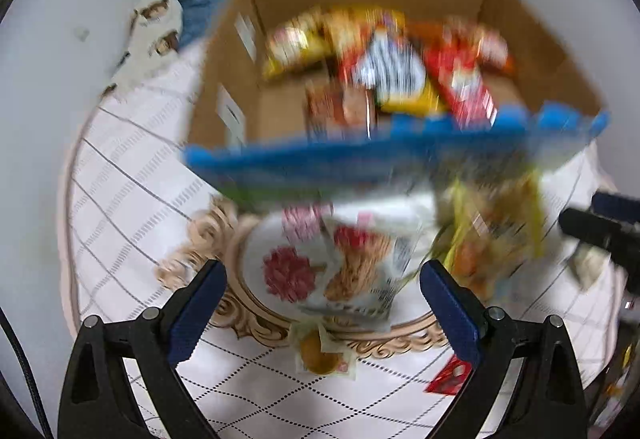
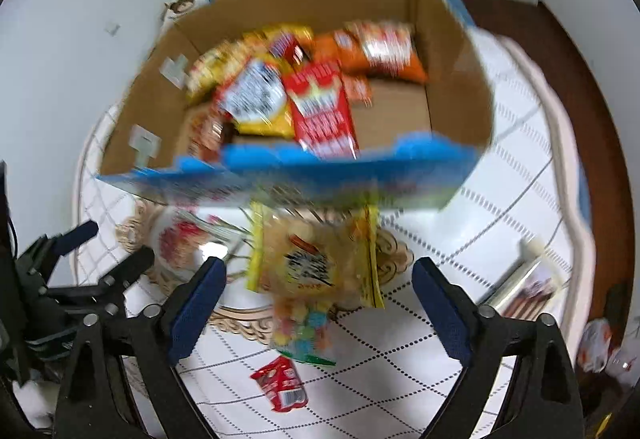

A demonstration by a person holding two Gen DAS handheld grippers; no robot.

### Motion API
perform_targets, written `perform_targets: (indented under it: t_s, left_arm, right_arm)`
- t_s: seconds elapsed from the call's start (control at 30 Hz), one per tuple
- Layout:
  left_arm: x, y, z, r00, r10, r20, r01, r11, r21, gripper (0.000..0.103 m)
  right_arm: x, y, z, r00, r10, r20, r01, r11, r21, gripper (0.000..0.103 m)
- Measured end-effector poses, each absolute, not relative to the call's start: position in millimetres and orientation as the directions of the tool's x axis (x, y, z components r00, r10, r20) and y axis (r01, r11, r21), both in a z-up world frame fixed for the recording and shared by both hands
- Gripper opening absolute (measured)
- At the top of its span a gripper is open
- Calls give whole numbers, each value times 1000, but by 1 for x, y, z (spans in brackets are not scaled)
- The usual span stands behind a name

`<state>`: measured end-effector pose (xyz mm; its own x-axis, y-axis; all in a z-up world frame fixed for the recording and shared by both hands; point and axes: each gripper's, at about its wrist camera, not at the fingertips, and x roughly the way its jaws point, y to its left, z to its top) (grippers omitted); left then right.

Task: Organize snacks
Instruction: 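Move both tools back over the snacks on the bed, then grasp the oat cookie pack with the left gripper while the right grasps the yellow biscuit bag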

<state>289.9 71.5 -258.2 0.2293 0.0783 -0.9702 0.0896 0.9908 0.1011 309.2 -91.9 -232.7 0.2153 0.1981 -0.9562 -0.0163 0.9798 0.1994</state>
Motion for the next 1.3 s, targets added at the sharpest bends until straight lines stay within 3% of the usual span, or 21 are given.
perform_targets:
  t_s: [0.17, 0.3, 0.33, 0.4, 0.43, 0.47, 0.53, 0.67, 0.73, 0.8, 1.0, 1.17, 1.3]
  left_arm:
    - [300, 54, -301, 162, 132, -978, 152, 976, 157, 99]
    - [308, 41, -315, 133, 131, -982, 181, 971, 154, 99]
    - [309, 39, -317, 131, 123, -984, 184, 972, 146, 98]
    - [308, 37, -316, 133, 109, -985, 180, 975, 132, 79]
    - [308, 38, -317, 116, 96, -989, 171, 979, 115, 62]
    - [308, 39, -319, 103, 85, -991, 164, 981, 101, 56]
    - [304, 44, -321, 89, 74, -993, 142, 986, 86, 55]
    - [291, 59, -319, 63, 27, -998, 81, 996, 32, 55]
    - [282, 66, -319, 53, 1, -999, 46, 999, 4, 55]
    - [275, 71, -317, 45, -23, -999, 18, 1000, -22, 55]
    - [261, 84, -321, 16, -102, -995, -70, 992, -103, 55]
    - [248, 88, -336, 3, -117, -993, -80, 990, -117, 55]
    - [243, 92, -353, -9, -119, -993, -82, 990, -118, 56]
  right_arm:
    - [316, -105, -273, 190, 231, -954, 17, 971, 238, 70]
    - [316, -112, -299, 158, 289, -944, 67, 951, 302, 40]
    - [313, -114, -300, 162, 295, -942, 78, 947, 310, 39]
    - [302, -118, -302, 168, 298, -940, 117, 940, 319, 38]
    - [296, -120, -303, 163, 304, -939, 136, 935, 327, 37]
    - [289, -121, -303, 155, 318, -935, 150, 928, 341, 37]
    - [272, -116, -305, 113, 357, -927, 153, 916, 371, 37]
    - [248, -103, -307, -15, 411, -911, 118, 906, 407, 45]
    - [243, -96, -300, -23, 364, -931, 55, 930, 362, 68]
    - [243, -87, -288, 23, 258, -966, -59, 965, 256, 81]
    - [280, -60, -289, 80, 129, -988, -268, 958, 103, 90]
    - [304, -20, -307, 72, 2, -997, -500, 865, -34, 90]
    - [310, -8, -321, 54, -47, -997, -538, 840, -68, 89]
